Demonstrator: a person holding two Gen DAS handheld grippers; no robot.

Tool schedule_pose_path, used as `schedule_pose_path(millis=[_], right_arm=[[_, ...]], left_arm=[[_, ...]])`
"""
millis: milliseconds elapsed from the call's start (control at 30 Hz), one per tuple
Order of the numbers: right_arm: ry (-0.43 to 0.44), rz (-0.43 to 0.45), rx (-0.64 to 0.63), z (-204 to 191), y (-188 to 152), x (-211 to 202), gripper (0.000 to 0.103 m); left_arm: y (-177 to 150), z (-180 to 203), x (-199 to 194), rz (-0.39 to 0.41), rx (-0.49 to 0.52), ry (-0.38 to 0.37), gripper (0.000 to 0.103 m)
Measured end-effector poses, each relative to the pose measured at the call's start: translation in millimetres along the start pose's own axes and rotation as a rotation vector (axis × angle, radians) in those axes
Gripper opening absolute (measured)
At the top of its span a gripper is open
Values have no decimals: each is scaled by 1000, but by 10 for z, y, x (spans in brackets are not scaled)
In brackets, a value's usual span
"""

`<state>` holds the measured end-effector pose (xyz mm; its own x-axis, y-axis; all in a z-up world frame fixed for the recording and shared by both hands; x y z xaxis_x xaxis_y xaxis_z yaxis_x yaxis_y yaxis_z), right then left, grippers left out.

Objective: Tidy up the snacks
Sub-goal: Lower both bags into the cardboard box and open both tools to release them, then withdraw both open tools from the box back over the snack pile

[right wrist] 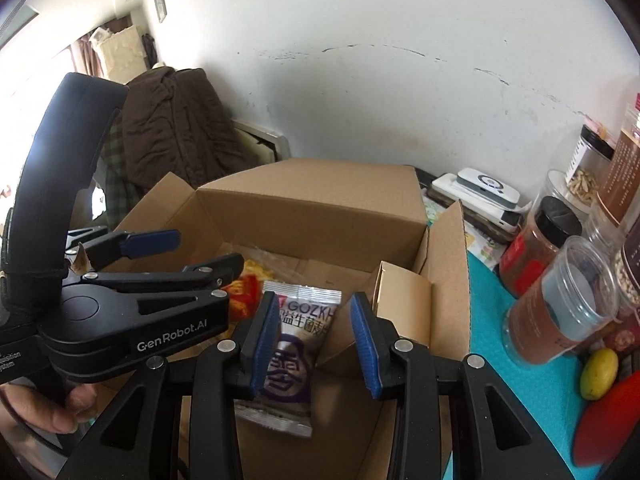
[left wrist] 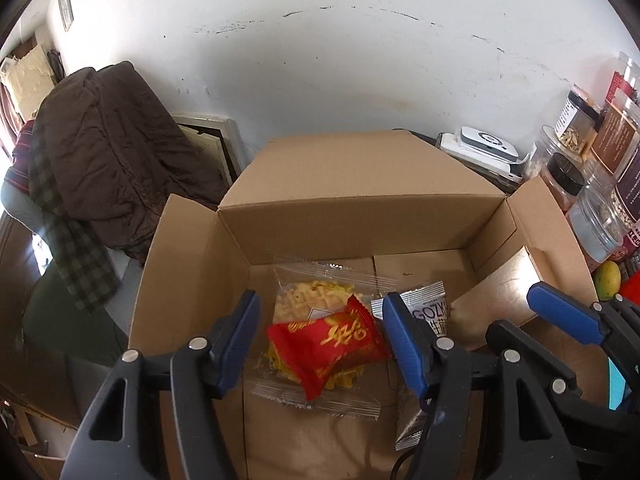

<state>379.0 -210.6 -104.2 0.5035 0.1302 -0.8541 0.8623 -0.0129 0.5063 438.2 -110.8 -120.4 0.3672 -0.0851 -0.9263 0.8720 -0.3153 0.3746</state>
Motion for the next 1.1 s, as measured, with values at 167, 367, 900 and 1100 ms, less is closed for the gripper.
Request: schedule_pose_path(millis=[167, 367, 900, 1100], right_arm=[[-1, 5, -4, -11, -15, -26, 38], [-1, 22, 8, 13, 5, -107, 38], [-16, 116, -14, -163, -2, -858, 38], [-25, 179, -36, -291, -63, -1312, 38]], left_arm=[[-14, 3, -31, 1, 11, 2, 63], [-24, 26, -145, 5, 3, -49, 63], [-147, 56, -1055, 138, 11, -49, 63], [-292, 13, -1509, 202, 7, -45, 63]])
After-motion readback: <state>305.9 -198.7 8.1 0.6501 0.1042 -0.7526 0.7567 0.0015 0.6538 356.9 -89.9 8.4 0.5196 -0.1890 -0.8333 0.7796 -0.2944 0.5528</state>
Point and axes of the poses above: each gripper's, at about its wrist camera, not at the fingertips, and x roughly the way its jaws point, z to its right, y to its top, the point moved 8 cm from there along x, roughly the way its jaws point, and after that the axes turned 12 degrees about -z, right-handed, at the moved point
